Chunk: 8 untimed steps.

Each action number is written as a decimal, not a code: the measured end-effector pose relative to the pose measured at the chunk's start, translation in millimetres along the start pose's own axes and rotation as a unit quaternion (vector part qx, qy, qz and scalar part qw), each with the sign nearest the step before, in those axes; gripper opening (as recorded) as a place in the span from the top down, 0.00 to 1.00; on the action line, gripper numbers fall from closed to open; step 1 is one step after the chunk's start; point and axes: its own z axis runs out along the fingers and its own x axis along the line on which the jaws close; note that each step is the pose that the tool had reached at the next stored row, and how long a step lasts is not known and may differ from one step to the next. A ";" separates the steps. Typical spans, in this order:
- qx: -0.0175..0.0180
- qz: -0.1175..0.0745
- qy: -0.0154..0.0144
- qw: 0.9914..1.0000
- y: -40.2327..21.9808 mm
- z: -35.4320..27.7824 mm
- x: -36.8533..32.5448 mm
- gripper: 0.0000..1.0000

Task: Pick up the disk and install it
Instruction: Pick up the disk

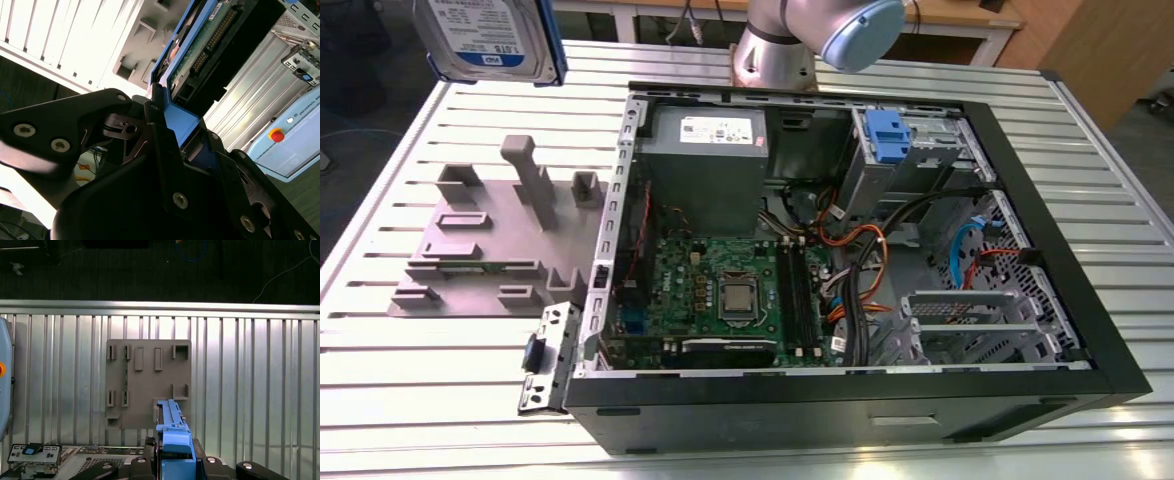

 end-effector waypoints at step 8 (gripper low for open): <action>0.000 0.000 0.000 1.000 -3.0 0.0 0.0 0.64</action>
